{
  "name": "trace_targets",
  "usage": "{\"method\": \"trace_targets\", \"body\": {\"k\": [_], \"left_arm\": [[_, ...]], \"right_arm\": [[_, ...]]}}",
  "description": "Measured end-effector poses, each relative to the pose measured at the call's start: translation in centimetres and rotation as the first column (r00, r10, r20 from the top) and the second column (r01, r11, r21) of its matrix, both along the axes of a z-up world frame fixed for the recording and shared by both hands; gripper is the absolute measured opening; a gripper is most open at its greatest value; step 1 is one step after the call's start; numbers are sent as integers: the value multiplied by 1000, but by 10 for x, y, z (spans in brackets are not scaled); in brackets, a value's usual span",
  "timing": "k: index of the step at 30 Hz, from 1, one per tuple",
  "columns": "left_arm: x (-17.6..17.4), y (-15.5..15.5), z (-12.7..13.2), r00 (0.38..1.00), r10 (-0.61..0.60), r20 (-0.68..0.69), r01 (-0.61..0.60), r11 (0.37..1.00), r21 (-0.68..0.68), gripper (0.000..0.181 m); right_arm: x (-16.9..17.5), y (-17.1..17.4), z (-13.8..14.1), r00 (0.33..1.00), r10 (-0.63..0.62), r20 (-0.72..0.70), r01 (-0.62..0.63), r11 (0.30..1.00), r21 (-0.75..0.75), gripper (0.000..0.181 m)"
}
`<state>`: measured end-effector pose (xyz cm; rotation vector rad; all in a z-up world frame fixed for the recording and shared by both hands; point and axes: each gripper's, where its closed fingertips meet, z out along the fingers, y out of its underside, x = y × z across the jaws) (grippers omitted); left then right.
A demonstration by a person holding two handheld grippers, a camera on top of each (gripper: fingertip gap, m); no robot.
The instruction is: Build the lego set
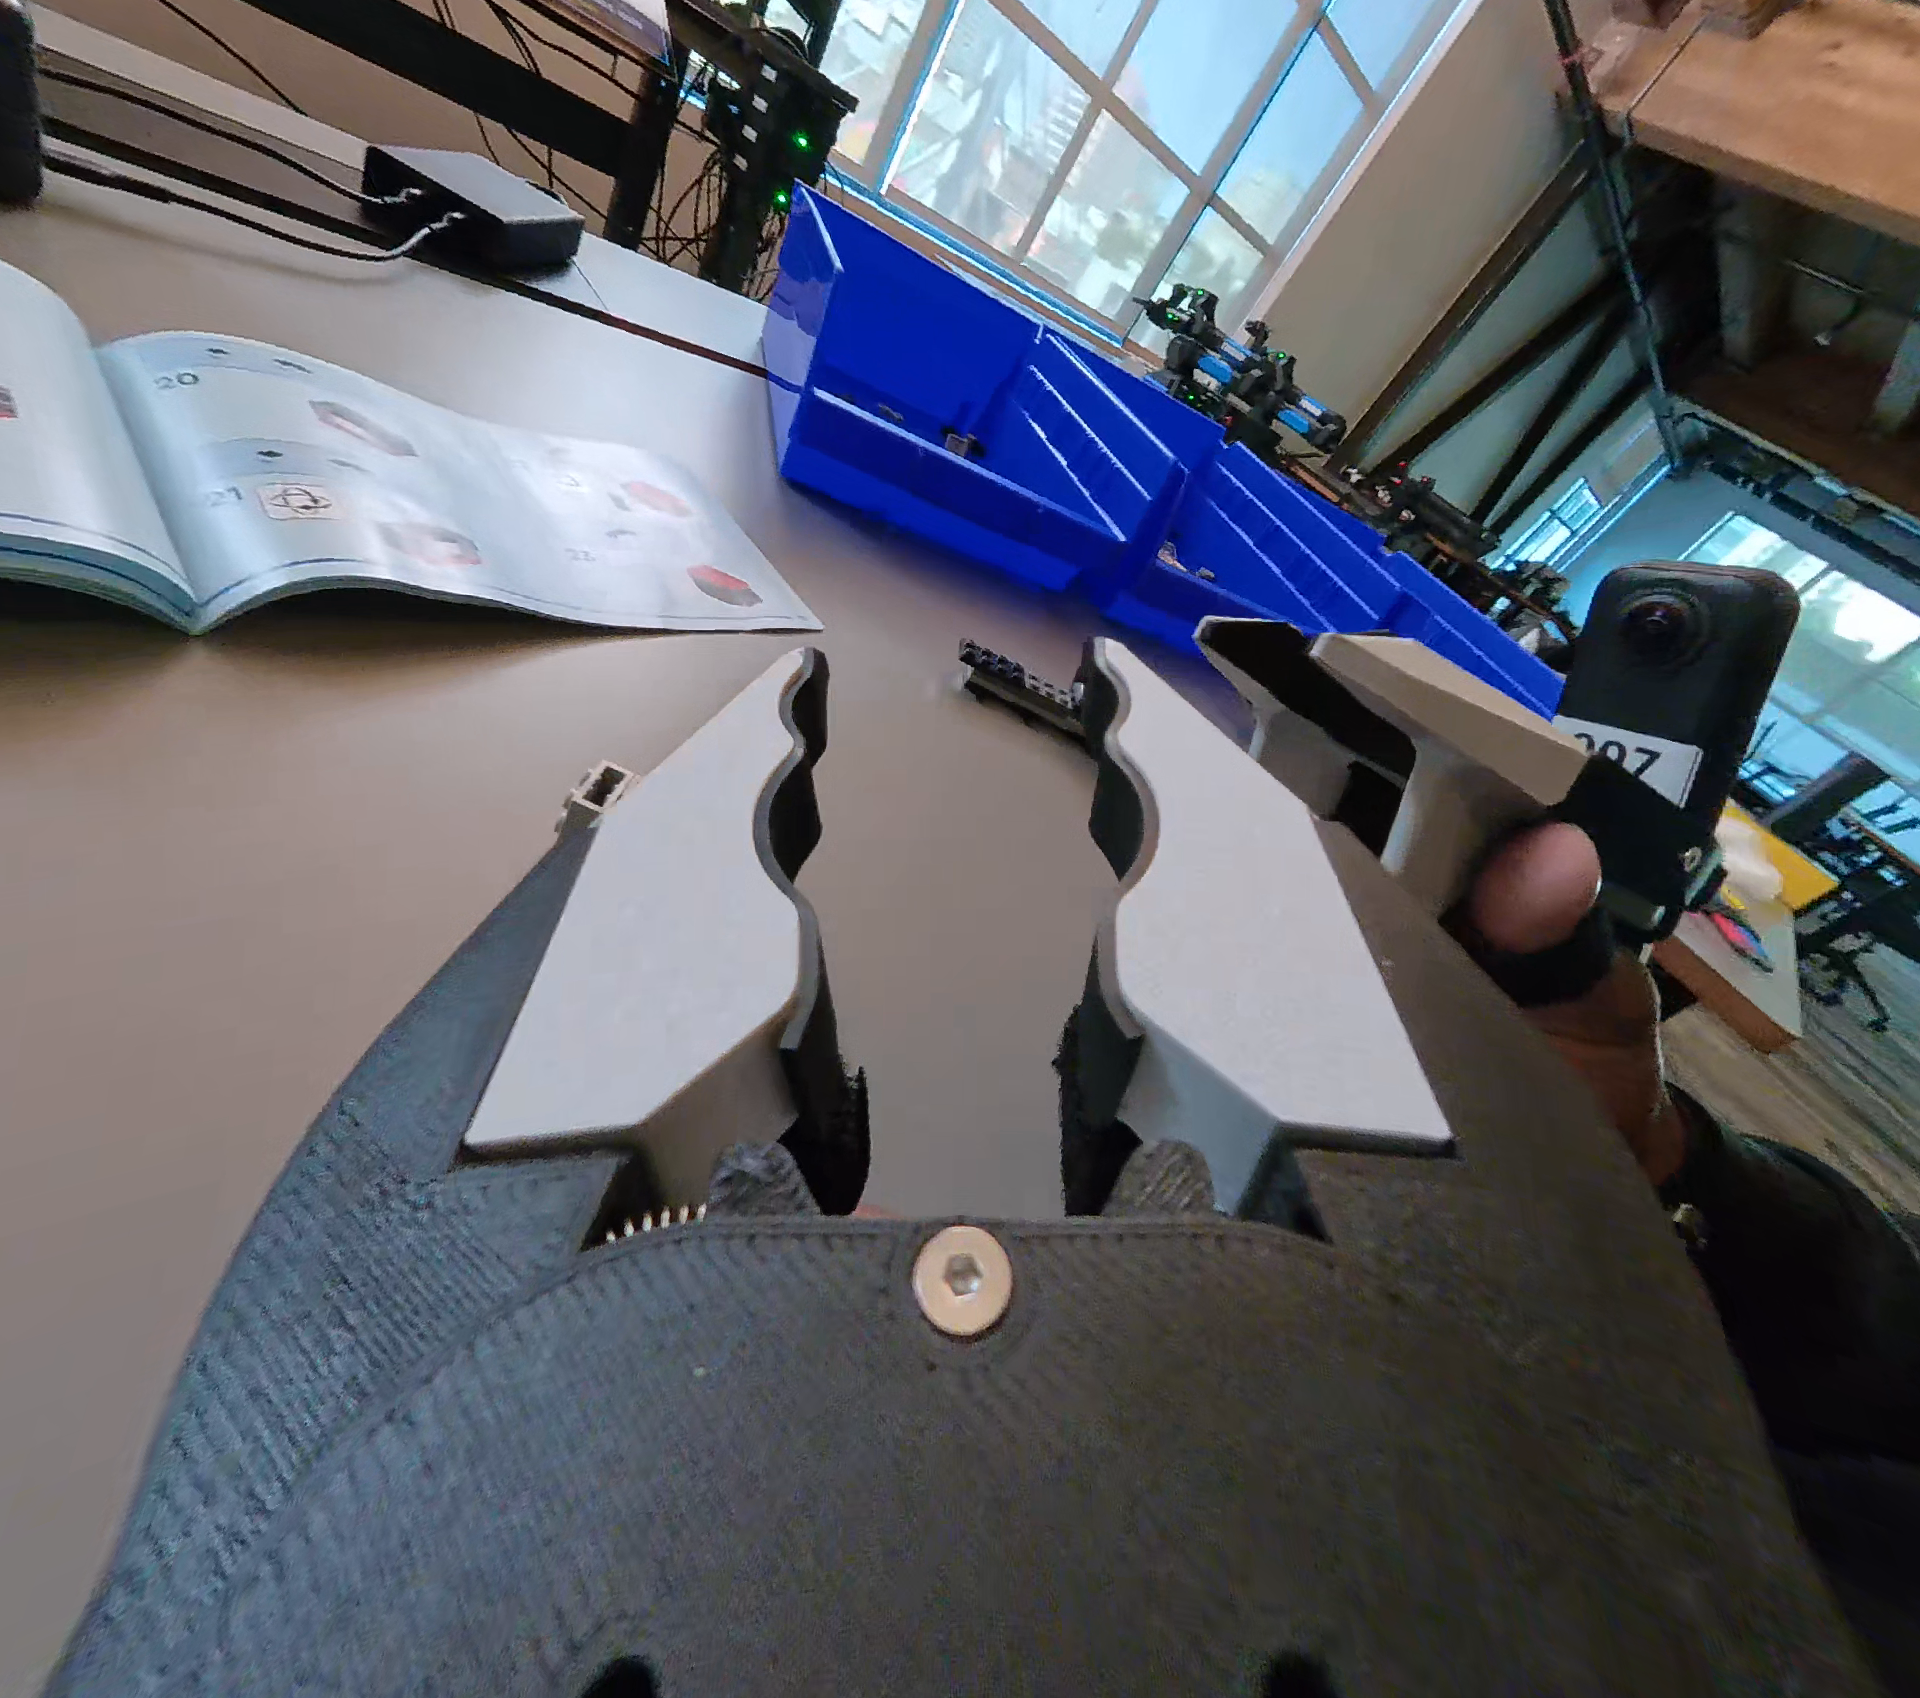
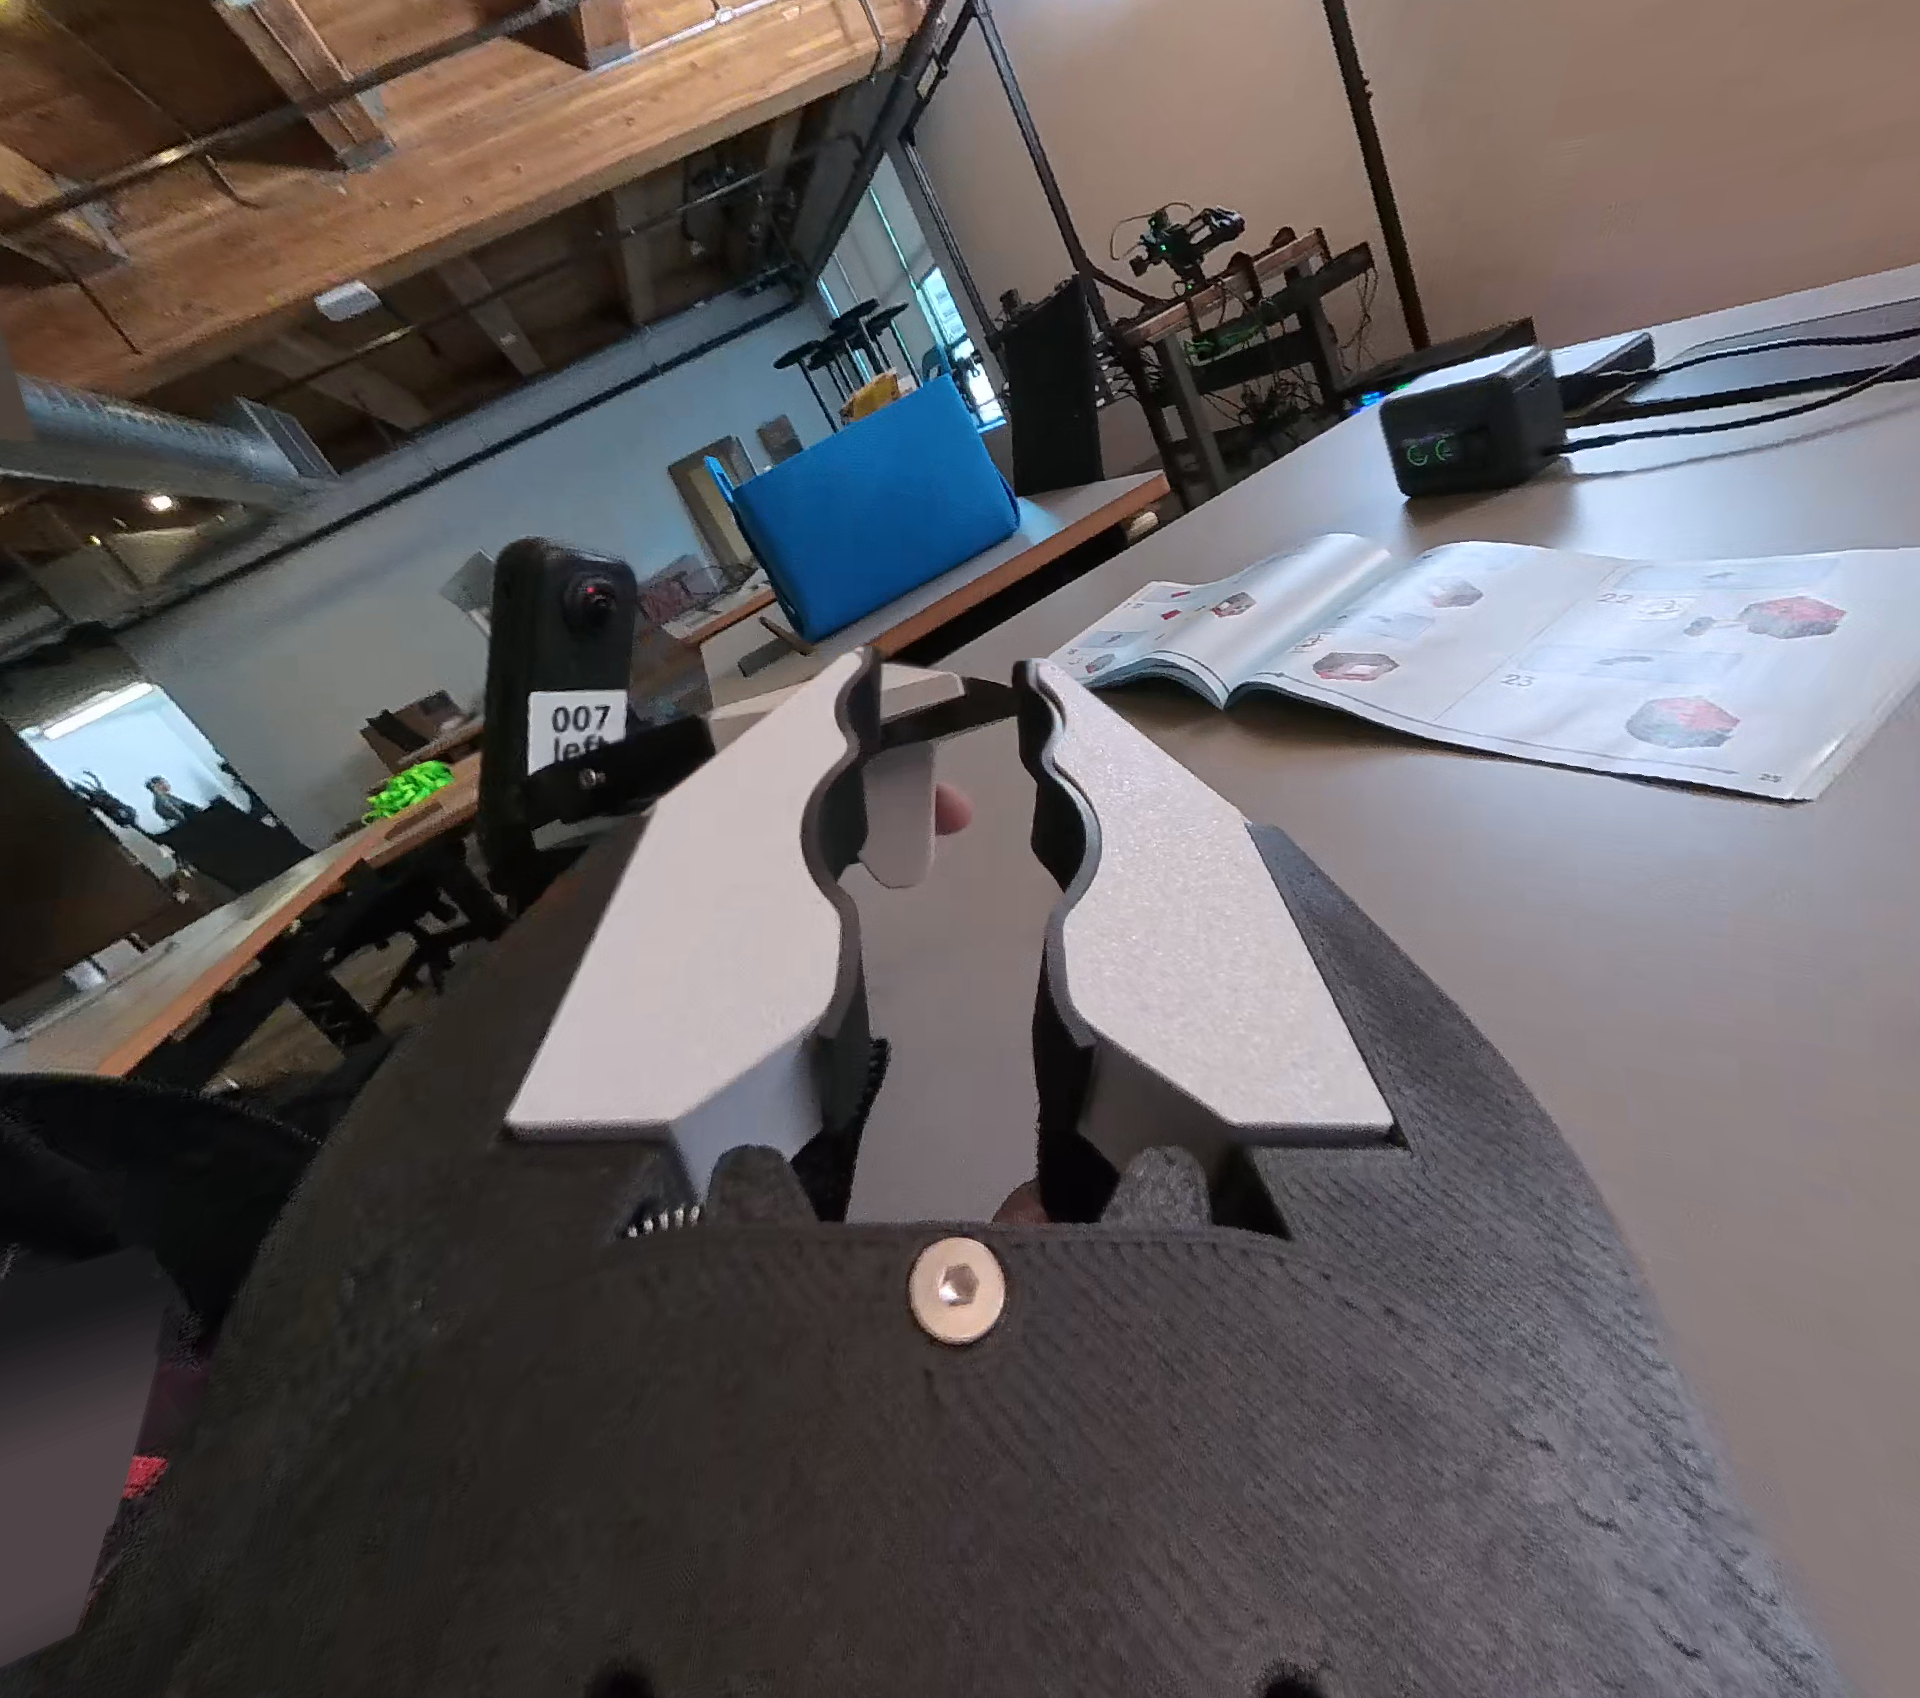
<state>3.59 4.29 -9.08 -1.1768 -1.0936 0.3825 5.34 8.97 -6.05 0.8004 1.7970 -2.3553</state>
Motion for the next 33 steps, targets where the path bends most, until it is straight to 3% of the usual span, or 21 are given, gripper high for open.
{"method": "trace_targets", "body": {"k": [6, 20, 33], "left_arm": [[0, -8, 2, 999, 46, -10, -46, 999, 14, 50], [-5, 2, -8, 998, 65, 22, -62, 991, -116, 48], [-7, 11, -17, 997, 17, 72, -7, 990, -139, 47]], "right_arm": [[-4, 10, 2, 998, 22, 63, -17, 997, -70, 24], [-12, 16, 0, 979, 115, 167, -91, 986, -143, 24], [-8, 21, 5, 957, 223, 186, -181, 959, -220, 22]]}}
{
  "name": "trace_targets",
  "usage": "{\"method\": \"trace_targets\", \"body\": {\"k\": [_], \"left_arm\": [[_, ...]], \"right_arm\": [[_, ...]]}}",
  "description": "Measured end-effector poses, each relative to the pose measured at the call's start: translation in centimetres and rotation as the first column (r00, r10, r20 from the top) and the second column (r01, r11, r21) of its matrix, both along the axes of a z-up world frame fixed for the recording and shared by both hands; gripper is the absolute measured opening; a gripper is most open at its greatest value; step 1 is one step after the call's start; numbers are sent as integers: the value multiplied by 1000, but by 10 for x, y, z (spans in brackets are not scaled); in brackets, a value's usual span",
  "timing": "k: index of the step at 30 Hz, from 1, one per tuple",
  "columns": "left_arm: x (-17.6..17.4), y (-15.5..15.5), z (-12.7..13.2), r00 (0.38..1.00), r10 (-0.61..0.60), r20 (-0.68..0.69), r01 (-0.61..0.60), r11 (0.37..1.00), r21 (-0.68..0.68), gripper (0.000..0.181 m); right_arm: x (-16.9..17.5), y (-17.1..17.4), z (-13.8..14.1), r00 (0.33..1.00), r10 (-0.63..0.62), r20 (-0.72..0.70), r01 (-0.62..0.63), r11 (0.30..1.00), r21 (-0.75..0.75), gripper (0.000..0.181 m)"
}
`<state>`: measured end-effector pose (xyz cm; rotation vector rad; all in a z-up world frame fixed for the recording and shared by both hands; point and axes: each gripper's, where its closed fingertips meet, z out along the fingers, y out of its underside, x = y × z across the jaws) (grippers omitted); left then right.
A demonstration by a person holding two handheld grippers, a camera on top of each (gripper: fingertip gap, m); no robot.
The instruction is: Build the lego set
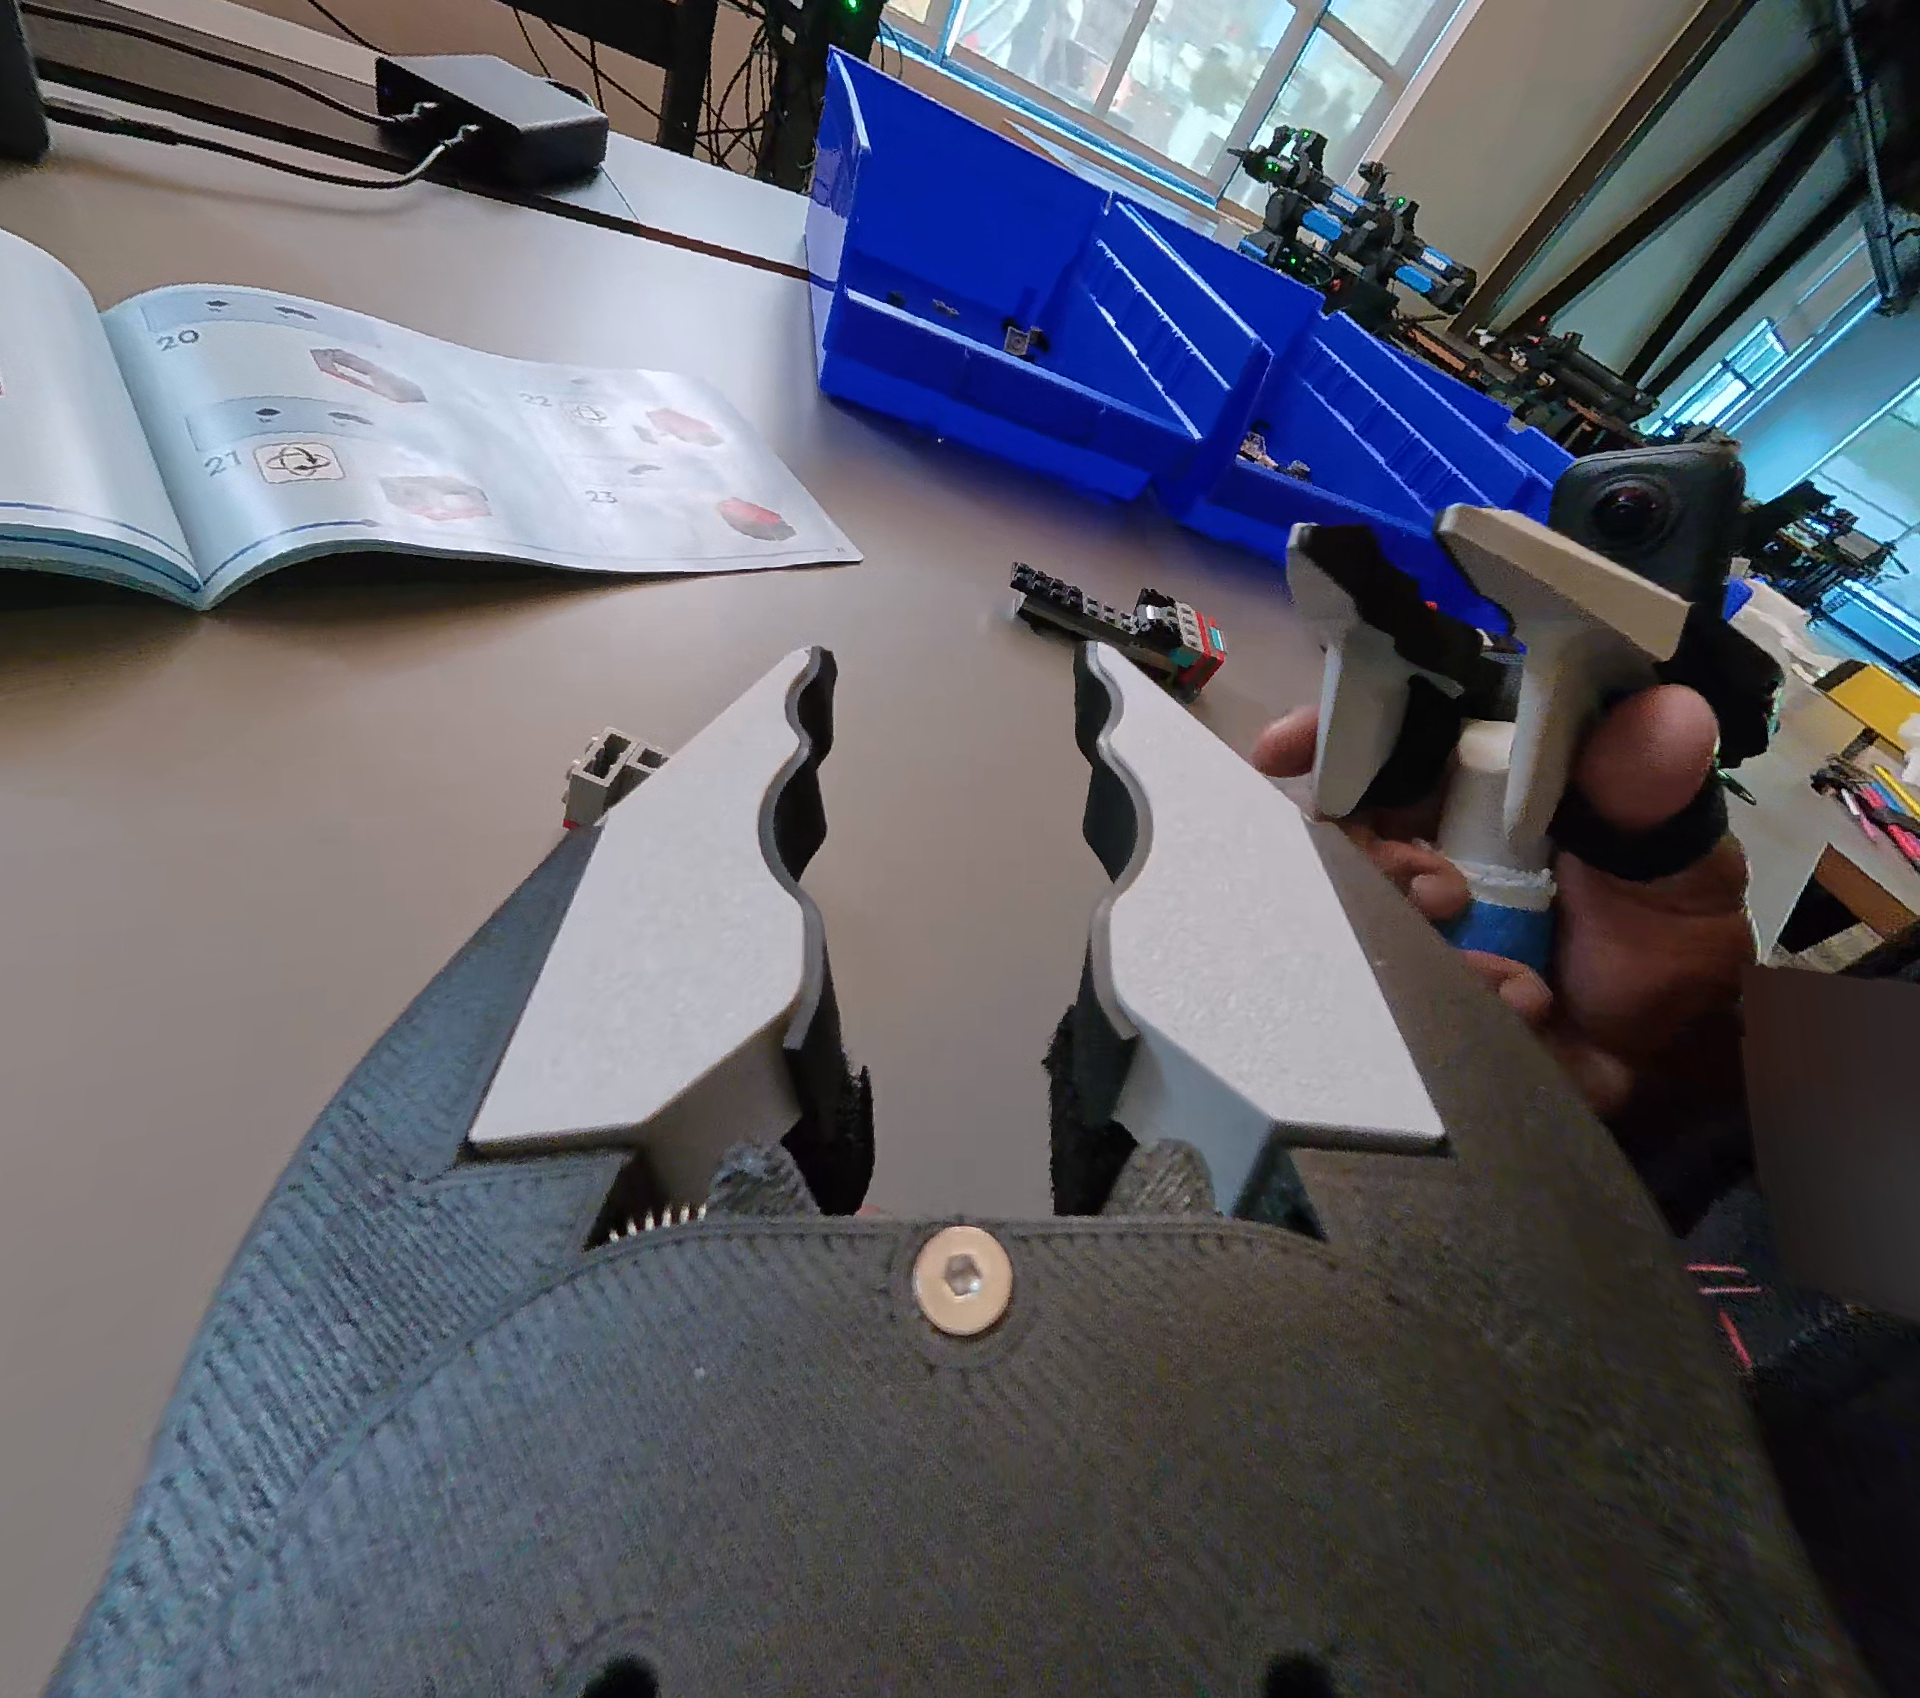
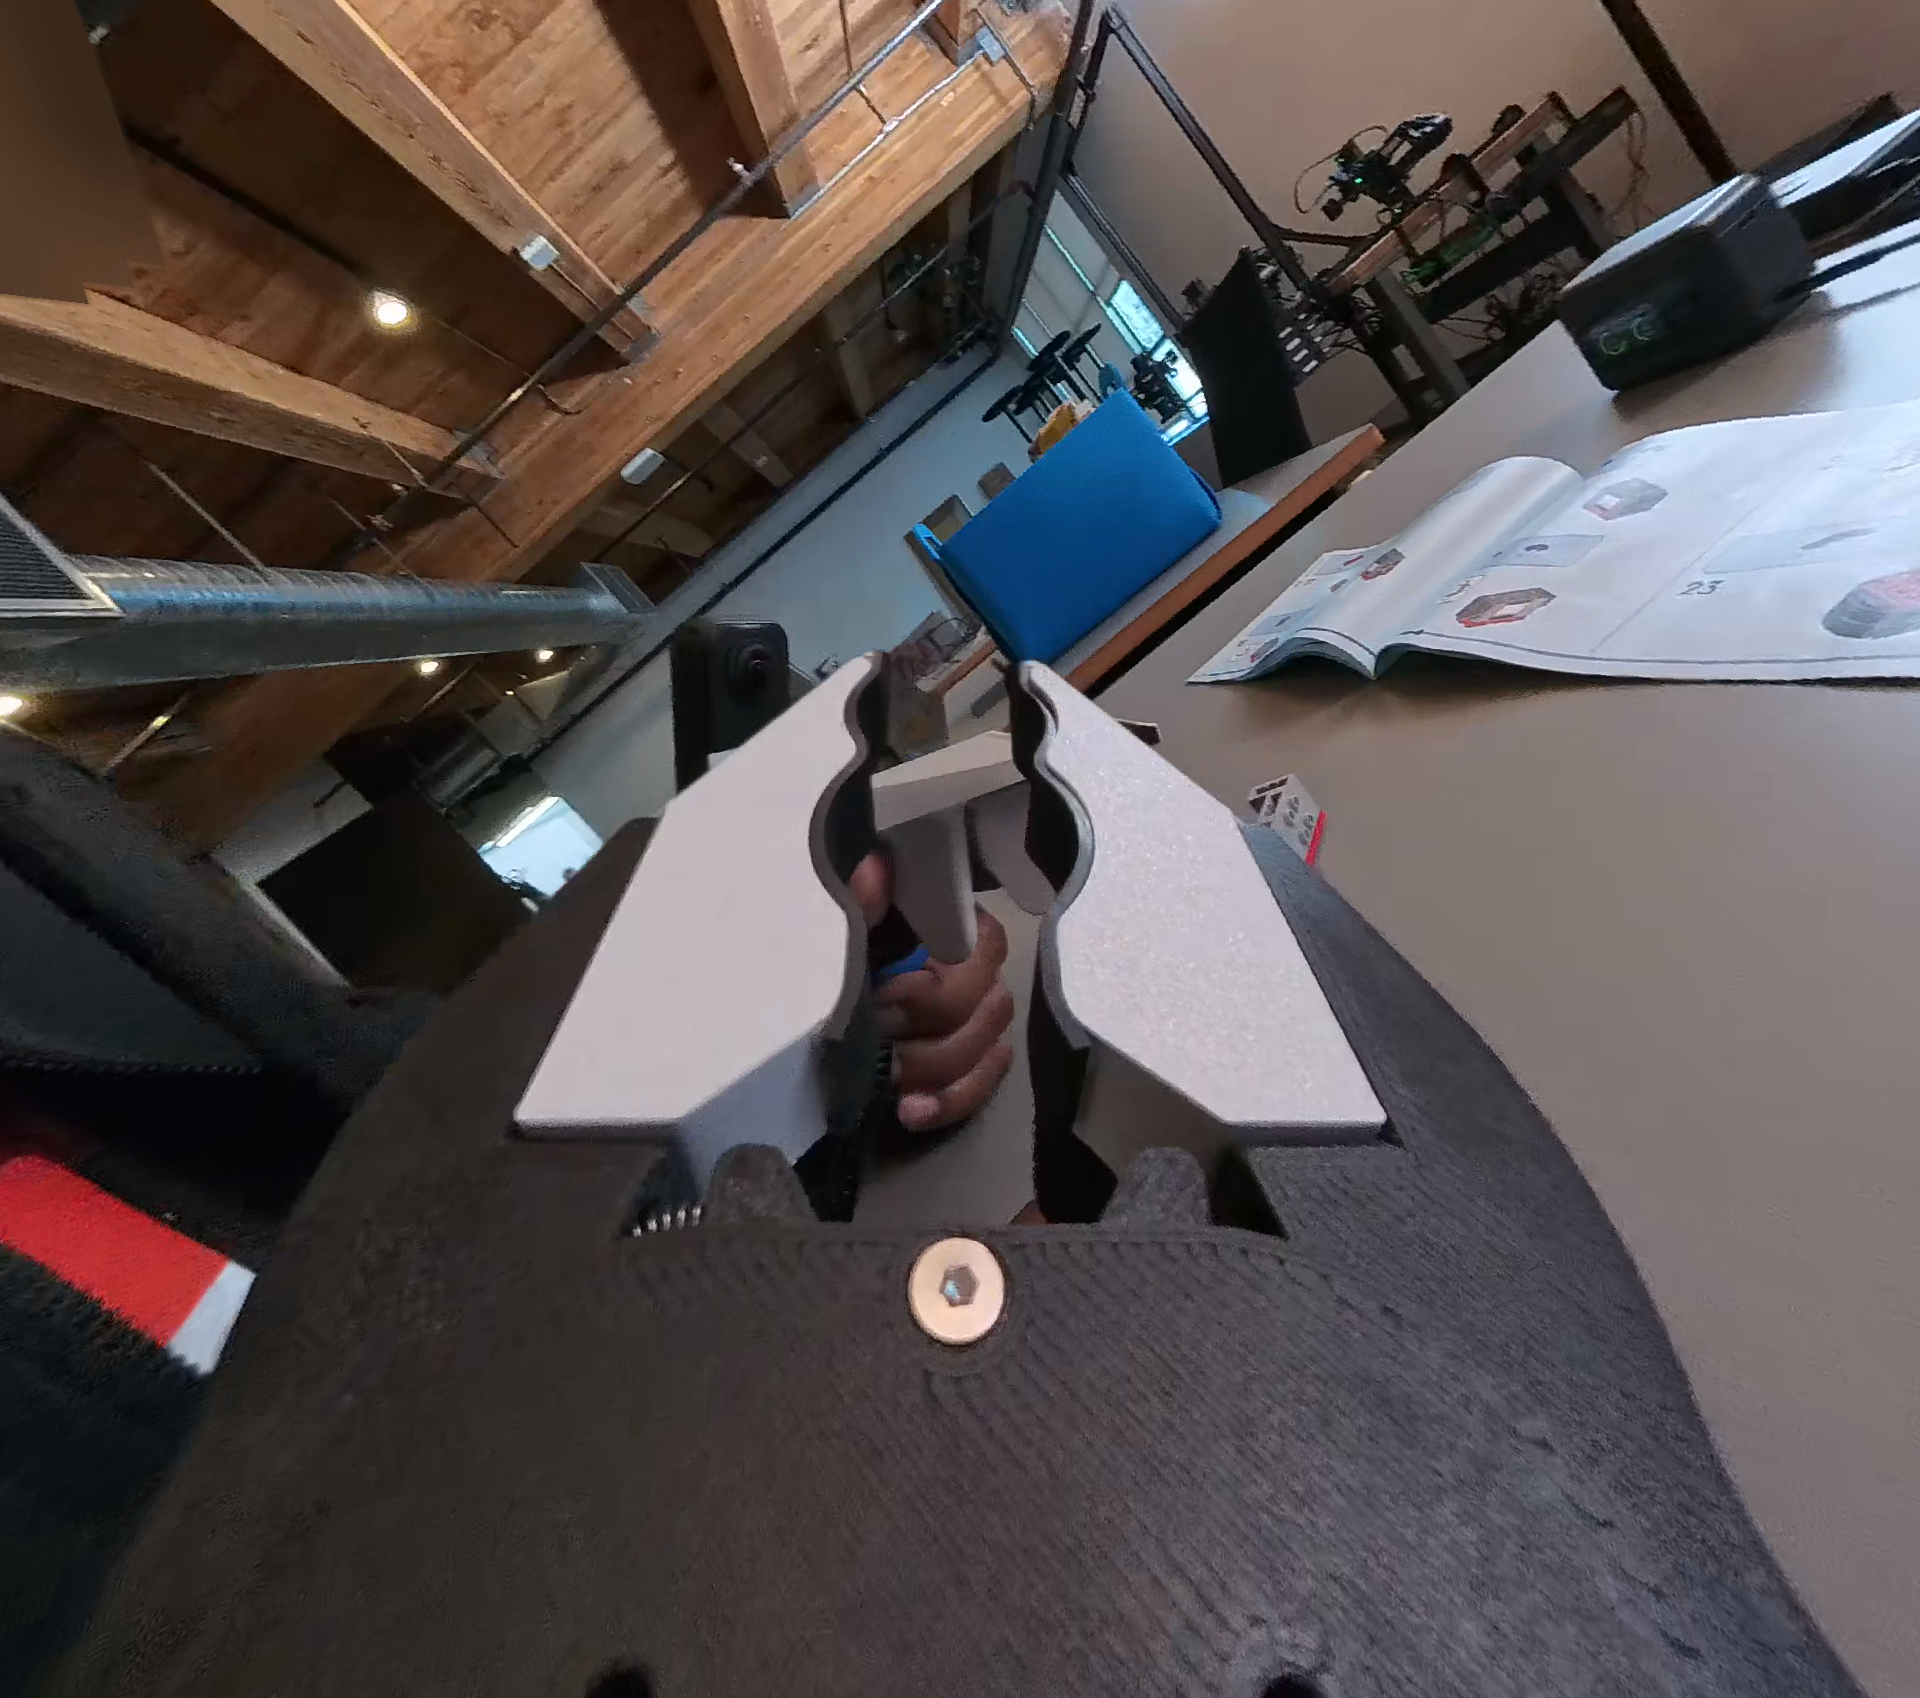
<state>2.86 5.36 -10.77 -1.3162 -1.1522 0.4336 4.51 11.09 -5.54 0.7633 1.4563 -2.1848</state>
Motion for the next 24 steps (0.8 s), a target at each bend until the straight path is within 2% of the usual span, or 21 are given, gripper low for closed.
{"method": "trace_targets", "body": {"k": [3, 12, 24], "left_arm": [[-1, 0, -1, 1000, 5, 9, -5, 1000, -3, 47], [-5, -4, -4, 999, 48, 17, -48, 999, -25, 47], [-6, -4, -4, 998, 57, 21, -57, 998, -31, 47]], "right_arm": [[0, 10, 1, 999, 26, 19, -26, 999, -21, 21], [-14, 49, 9, 999, -31, -25, 29, 997, -71, 18], [-25, 55, 6, 998, -45, 34, 48, 995, -87, 18]]}}
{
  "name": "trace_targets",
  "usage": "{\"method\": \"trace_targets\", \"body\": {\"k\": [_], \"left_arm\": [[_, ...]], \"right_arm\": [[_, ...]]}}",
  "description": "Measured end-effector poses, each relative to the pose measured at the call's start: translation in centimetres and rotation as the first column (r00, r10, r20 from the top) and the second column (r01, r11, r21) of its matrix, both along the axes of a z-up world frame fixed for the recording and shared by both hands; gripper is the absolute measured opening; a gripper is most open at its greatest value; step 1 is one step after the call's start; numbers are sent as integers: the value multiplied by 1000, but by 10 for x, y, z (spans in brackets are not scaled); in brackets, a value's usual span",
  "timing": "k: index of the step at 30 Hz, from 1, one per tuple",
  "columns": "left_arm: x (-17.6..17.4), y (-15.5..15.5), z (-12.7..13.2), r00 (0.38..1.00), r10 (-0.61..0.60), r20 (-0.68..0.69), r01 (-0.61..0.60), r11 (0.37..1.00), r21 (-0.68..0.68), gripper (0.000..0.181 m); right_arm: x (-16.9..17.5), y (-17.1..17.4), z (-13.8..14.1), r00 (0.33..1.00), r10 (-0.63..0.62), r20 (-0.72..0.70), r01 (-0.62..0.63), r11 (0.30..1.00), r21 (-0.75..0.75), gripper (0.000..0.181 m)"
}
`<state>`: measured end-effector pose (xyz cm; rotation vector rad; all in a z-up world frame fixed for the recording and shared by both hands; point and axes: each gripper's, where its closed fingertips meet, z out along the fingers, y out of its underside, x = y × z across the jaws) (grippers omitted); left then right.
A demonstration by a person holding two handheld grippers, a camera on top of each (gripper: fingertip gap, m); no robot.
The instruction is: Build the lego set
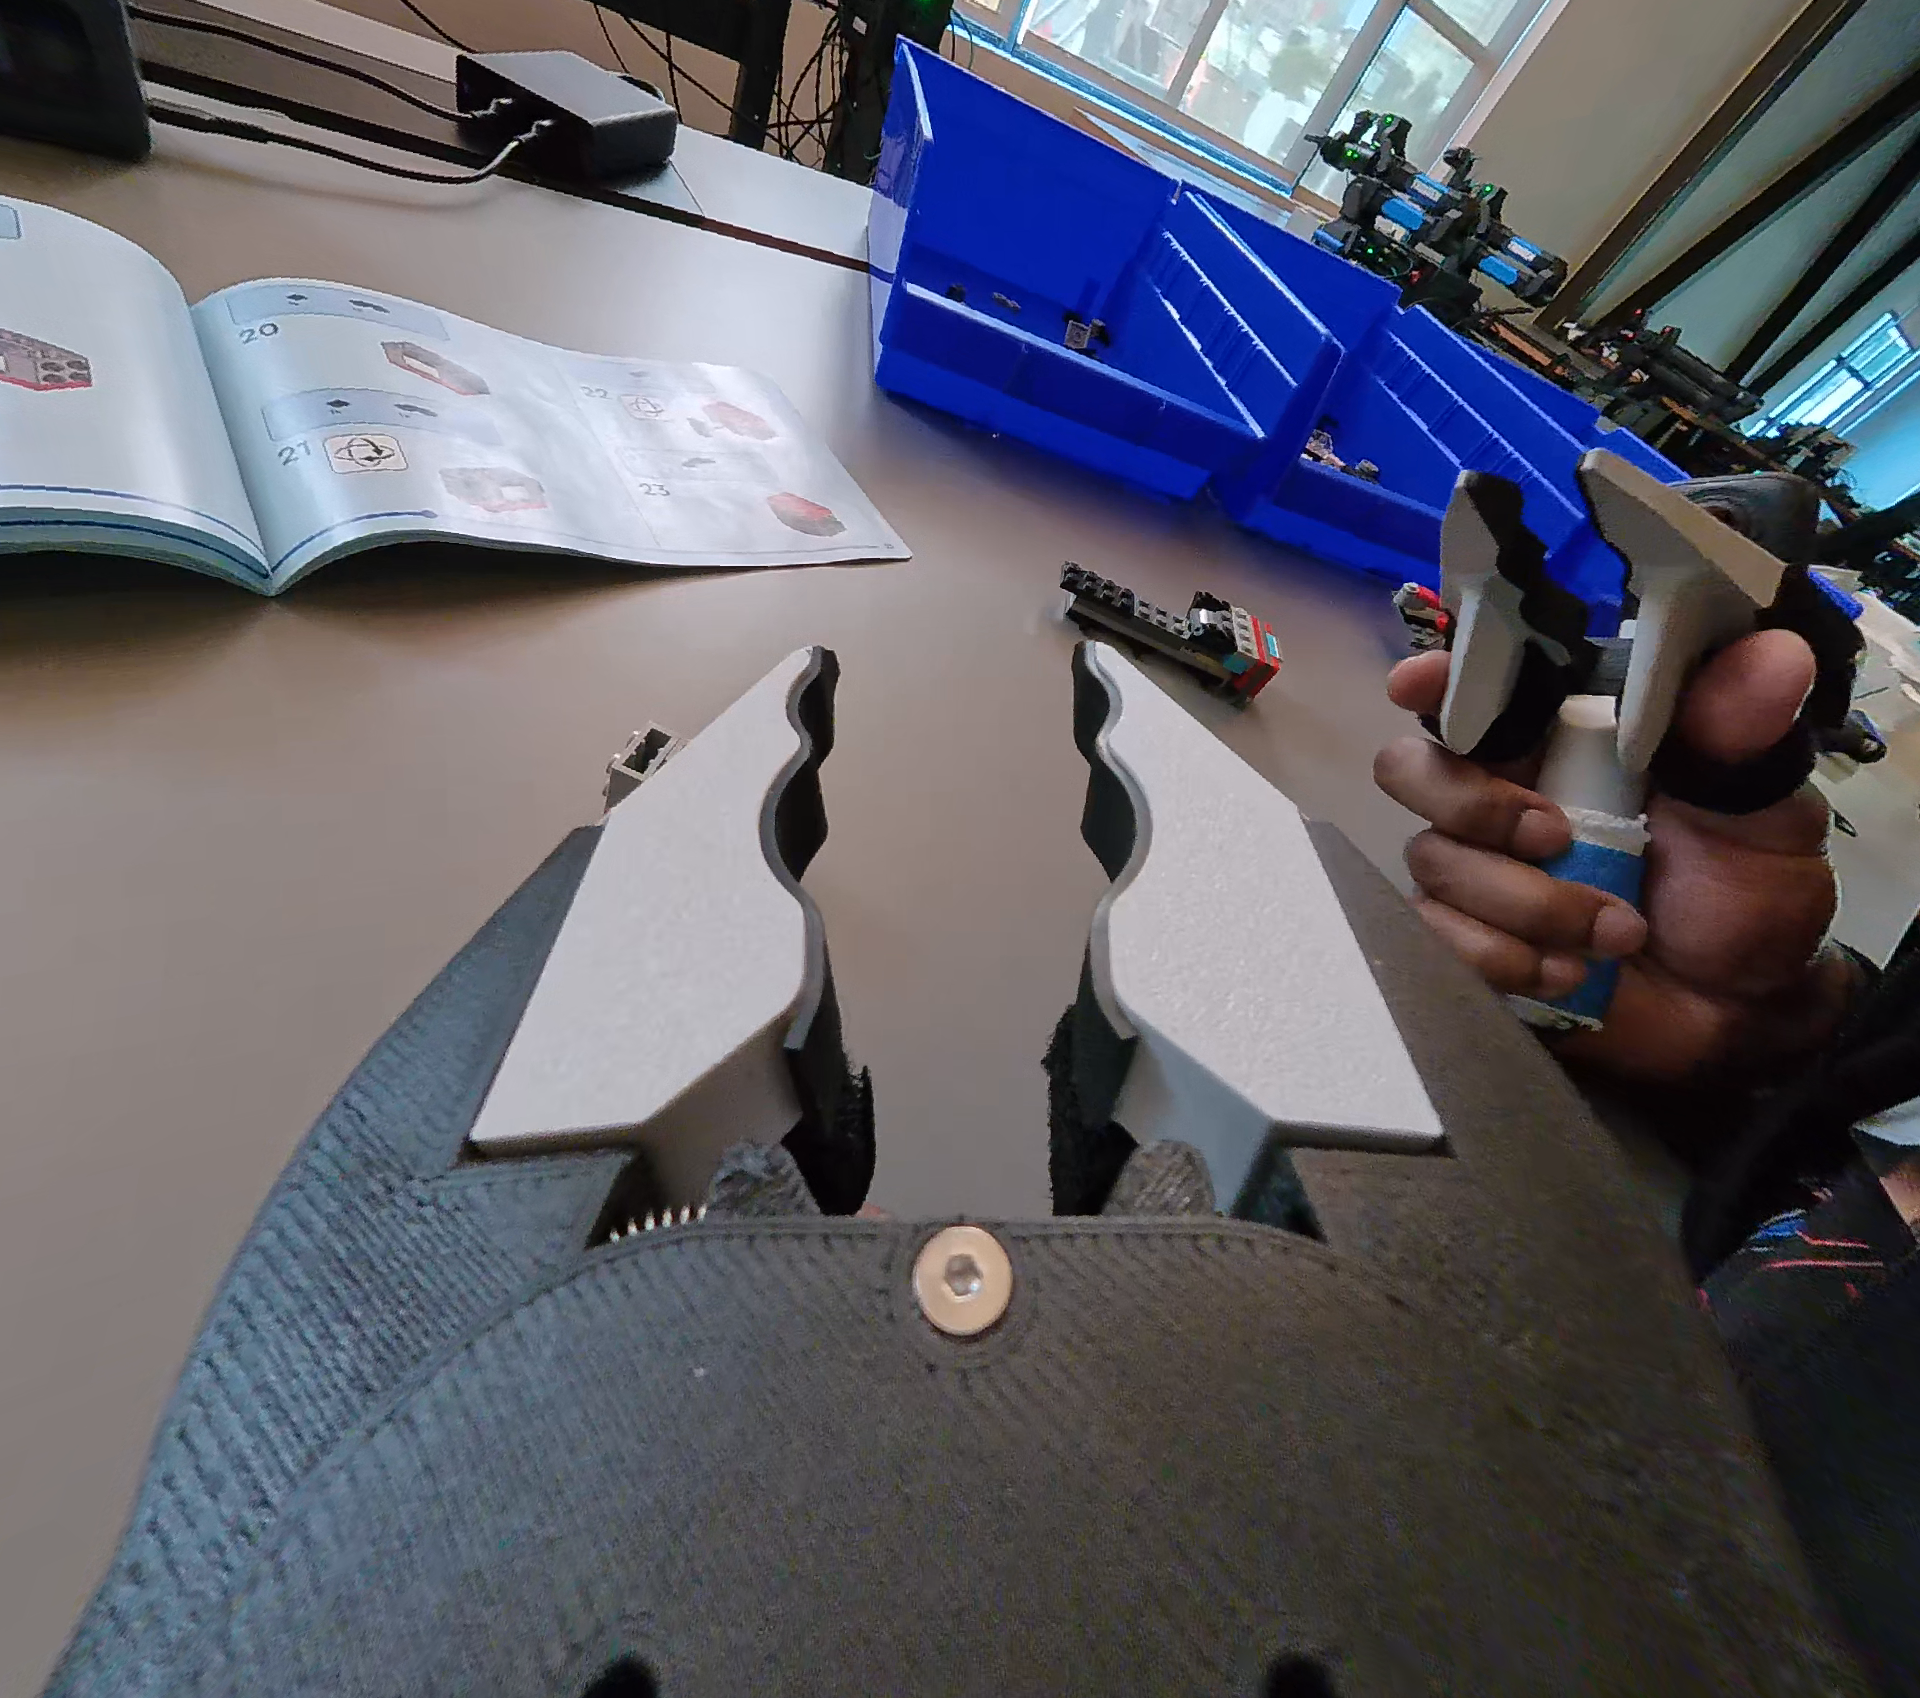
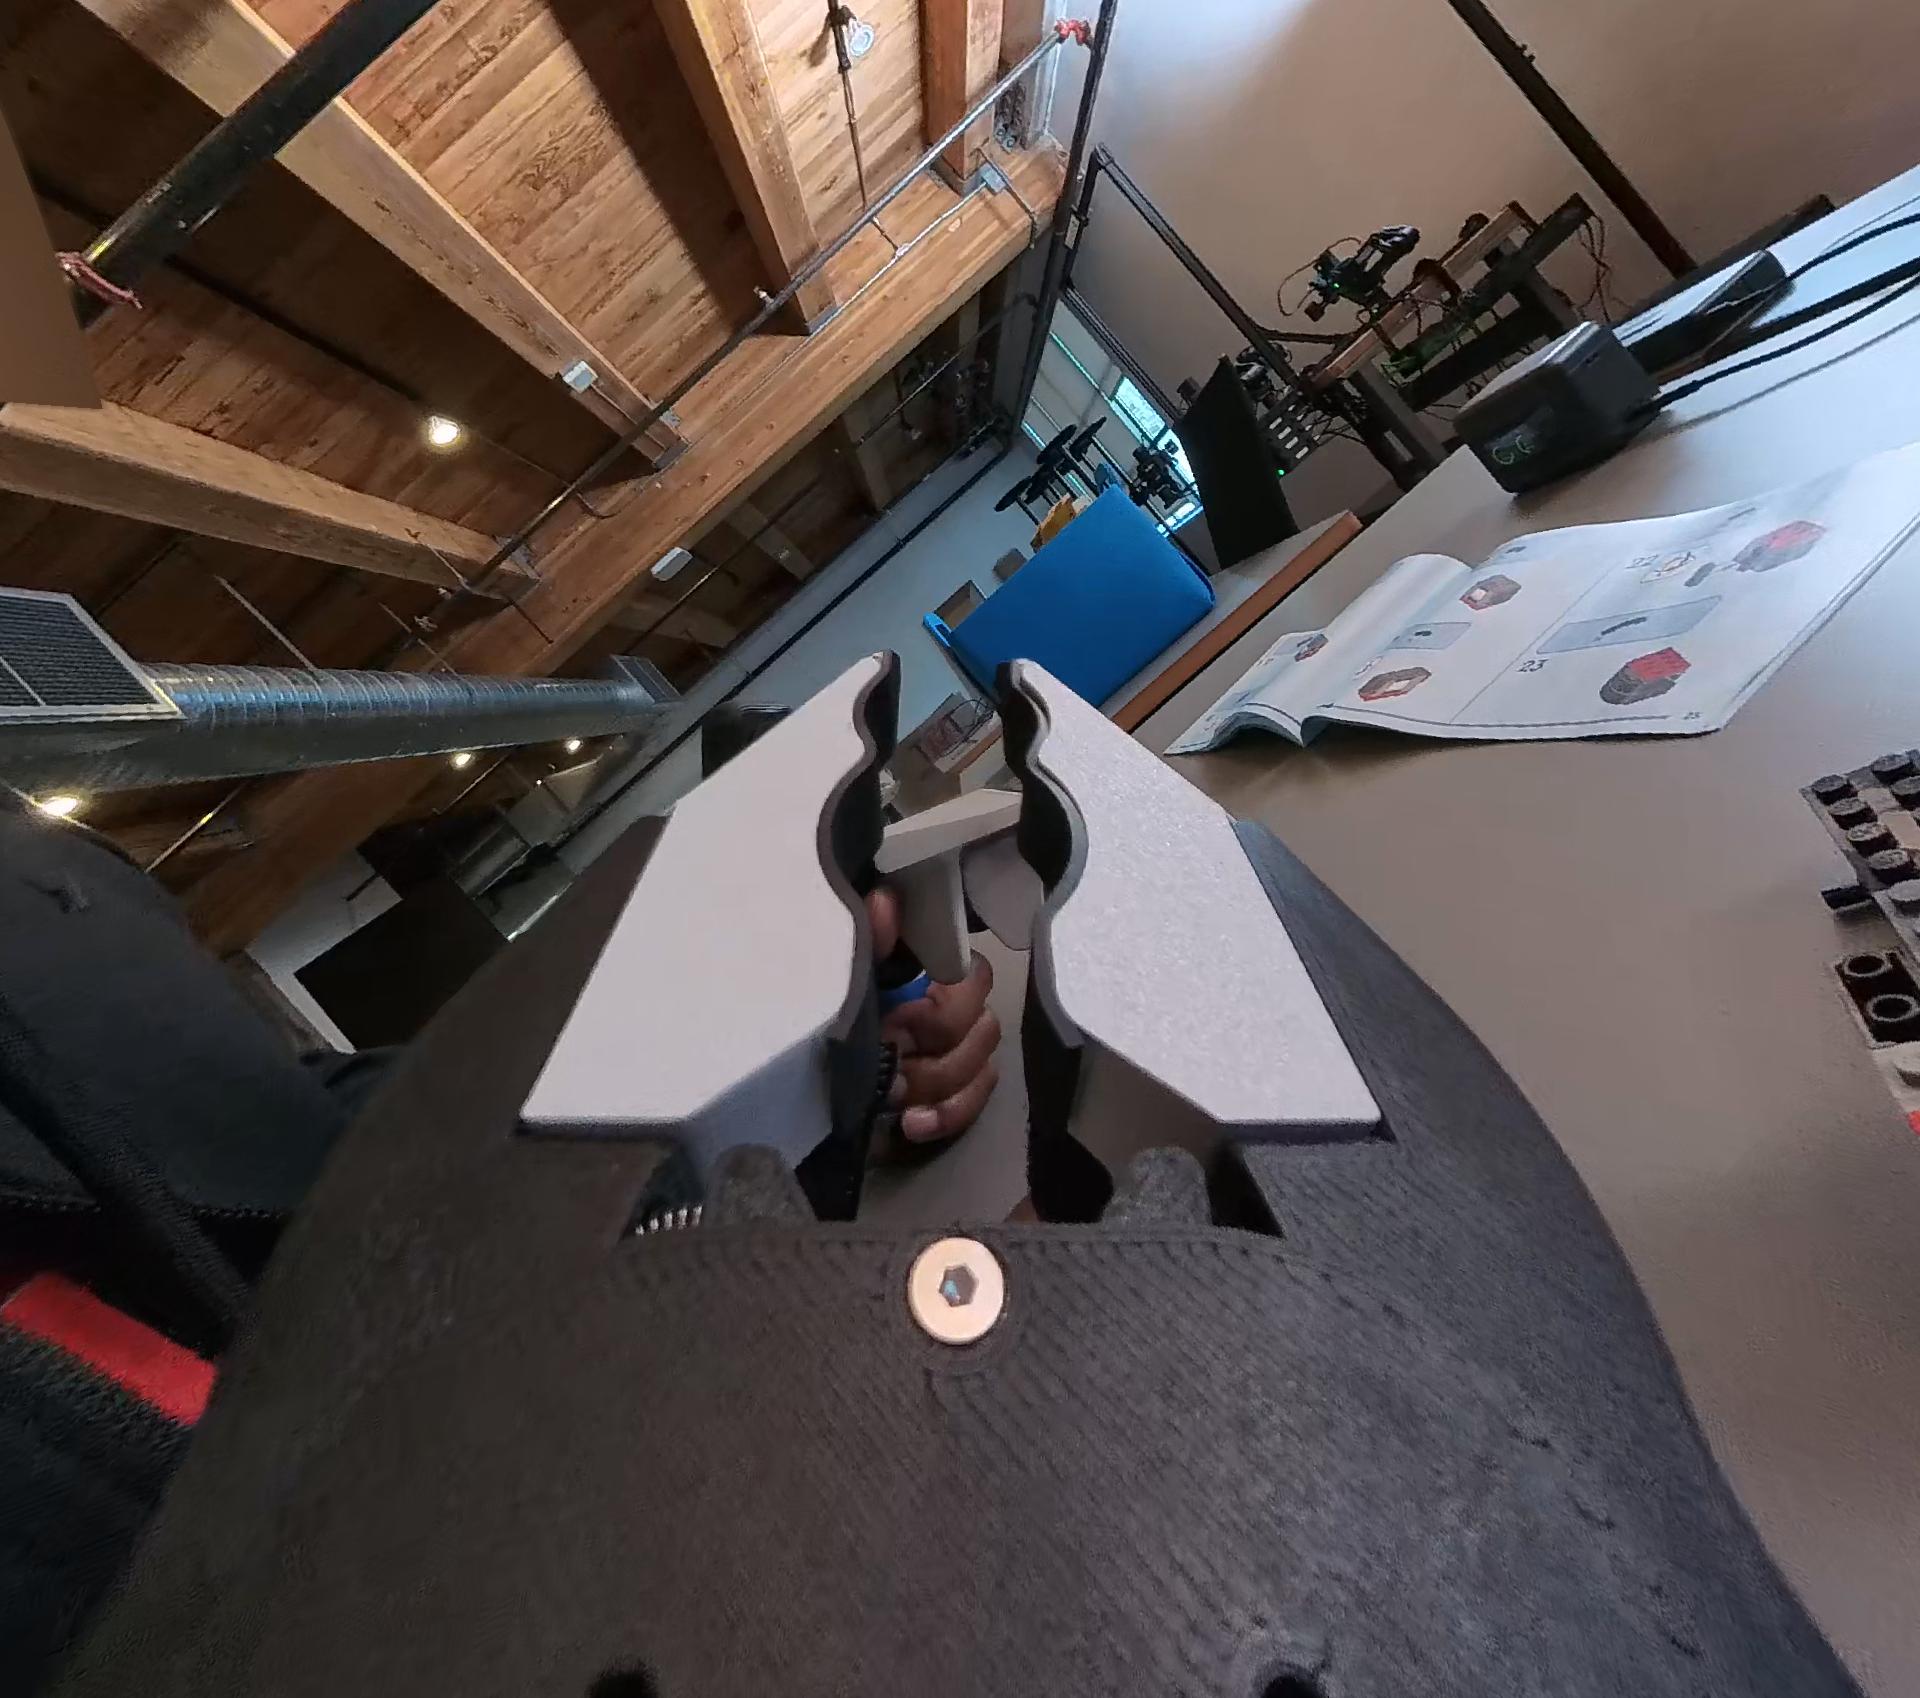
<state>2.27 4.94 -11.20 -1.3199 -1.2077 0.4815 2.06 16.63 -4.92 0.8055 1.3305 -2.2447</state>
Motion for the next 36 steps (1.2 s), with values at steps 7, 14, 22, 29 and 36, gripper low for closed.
{"method": "trace_targets", "body": {"k": [7, 14, 22, 29, 36], "left_arm": [[0, -1, 1, 1000, 13, -6, -13, 1000, -2, 47], [-1, -3, 1, 1000, 26, -4, -26, 1000, -2, 47], [-5, -3, 3, 999, 39, -15, -39, 999, 9, 47], [-4, -4, 4, 999, 44, -23, -43, 999, 21, 47], [-3, -11, 9, 996, 71, -50, -69, 996, 53, 46]], "right_arm": [[-2, -1, -2, 1000, 6, 15, -6, 1000, 5, 18], [1, 1, 0, 1000, 29, 13, -29, 999, -15, 18], [2, 3, 1, 998, 52, 29, -51, 998, -34, 18], [3, 2, 1, 998, 55, 27, -54, 998, -31, 18], [2, 2, 0, 998, 58, 35, -57, 998, -32, 18]]}}
